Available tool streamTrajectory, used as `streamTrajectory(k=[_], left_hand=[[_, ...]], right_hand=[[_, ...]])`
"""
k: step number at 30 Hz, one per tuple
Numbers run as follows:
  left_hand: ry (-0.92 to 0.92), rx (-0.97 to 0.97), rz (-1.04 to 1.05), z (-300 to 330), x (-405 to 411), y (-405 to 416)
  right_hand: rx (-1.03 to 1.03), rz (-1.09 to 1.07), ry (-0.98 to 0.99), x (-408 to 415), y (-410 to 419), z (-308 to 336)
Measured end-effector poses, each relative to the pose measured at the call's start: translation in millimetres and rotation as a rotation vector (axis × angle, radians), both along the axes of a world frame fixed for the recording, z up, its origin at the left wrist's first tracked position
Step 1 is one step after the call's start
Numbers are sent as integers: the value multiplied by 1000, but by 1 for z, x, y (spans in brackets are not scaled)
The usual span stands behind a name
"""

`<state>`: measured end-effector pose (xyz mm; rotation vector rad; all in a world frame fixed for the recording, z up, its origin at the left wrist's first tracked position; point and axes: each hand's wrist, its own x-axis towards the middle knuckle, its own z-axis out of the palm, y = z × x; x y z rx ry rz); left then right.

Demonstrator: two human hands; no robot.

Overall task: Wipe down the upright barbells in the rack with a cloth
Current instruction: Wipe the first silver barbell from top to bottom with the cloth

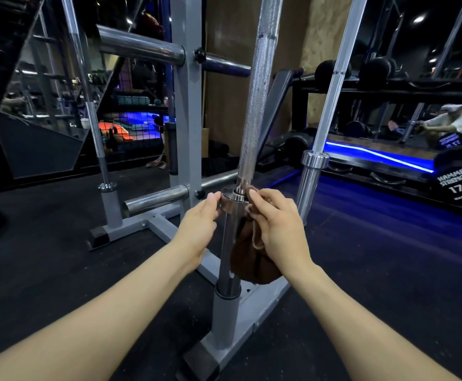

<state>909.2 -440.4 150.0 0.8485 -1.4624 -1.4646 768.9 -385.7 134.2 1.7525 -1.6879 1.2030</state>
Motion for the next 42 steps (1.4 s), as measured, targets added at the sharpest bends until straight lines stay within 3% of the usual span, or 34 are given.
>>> streamTrajectory(k=[6, 10, 12, 15, 25, 37, 42], left_hand=[[-81, -1, -11, 5, 4, 1], [-80, -19, 2, 5, 3, -2], [-80, -24, 9, 5, 3, -2], [-101, -24, 13, 3, 3, -5], [-116, -76, 13, -10, 1, -12], [-48, -83, 53, -18, -7, -4], [-55, -182, 62, -26, -12, 2]], right_hand=[[77, -31, -150, -15, 7, 23], [38, 113, 133, 2, 6, 48], [84, 124, 168, -8, -5, 47], [126, 120, -13, -23, -10, 43], [398, 183, -298, -35, -34, 59], [249, 235, -325, -18, 7, 39], [183, 248, -352, -16, 12, 30]])
